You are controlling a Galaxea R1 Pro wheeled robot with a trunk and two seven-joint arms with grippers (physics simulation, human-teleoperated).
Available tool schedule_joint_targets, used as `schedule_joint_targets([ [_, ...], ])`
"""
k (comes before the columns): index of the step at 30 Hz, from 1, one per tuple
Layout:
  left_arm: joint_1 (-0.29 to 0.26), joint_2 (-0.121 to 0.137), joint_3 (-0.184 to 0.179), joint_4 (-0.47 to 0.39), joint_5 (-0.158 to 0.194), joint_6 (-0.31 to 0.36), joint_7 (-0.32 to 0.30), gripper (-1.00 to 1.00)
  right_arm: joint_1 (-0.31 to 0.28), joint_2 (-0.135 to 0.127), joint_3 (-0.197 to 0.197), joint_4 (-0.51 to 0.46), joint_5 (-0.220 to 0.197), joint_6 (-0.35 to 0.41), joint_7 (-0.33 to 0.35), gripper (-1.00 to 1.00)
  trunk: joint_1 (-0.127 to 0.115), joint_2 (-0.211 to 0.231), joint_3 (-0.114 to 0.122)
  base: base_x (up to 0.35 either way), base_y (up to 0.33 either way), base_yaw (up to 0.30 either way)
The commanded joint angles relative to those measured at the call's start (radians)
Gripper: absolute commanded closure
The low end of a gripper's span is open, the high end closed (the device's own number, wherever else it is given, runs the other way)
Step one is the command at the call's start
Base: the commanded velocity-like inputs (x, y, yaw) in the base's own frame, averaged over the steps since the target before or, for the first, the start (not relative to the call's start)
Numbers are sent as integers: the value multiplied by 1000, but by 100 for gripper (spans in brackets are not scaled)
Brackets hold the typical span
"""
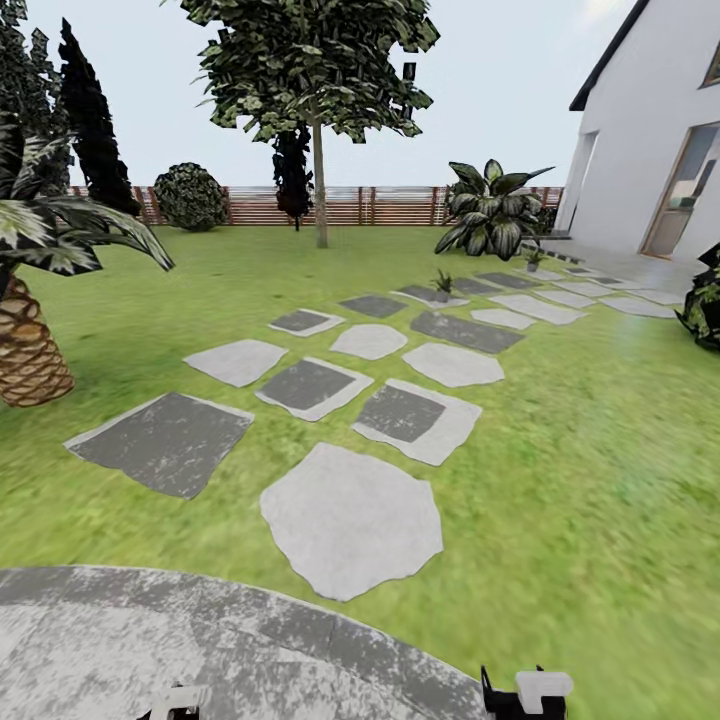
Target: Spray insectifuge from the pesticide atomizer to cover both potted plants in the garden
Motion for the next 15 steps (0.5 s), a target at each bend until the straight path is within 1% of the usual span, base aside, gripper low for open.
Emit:
schedule_joint_targets([
  [1, -1, 0, 9, 1, -10, -4, -5, 100, -1, 0, 0, 1, 9, -1, -7, -100, 0, 0, -1, 340, 0, 0],
  [15, -1, 0, 9, 1, -10, -4, -5, 100, -1, 0, 0, 1, 9, -1, -7, -100, 0, 0, -1, 340, 0, 0],
])
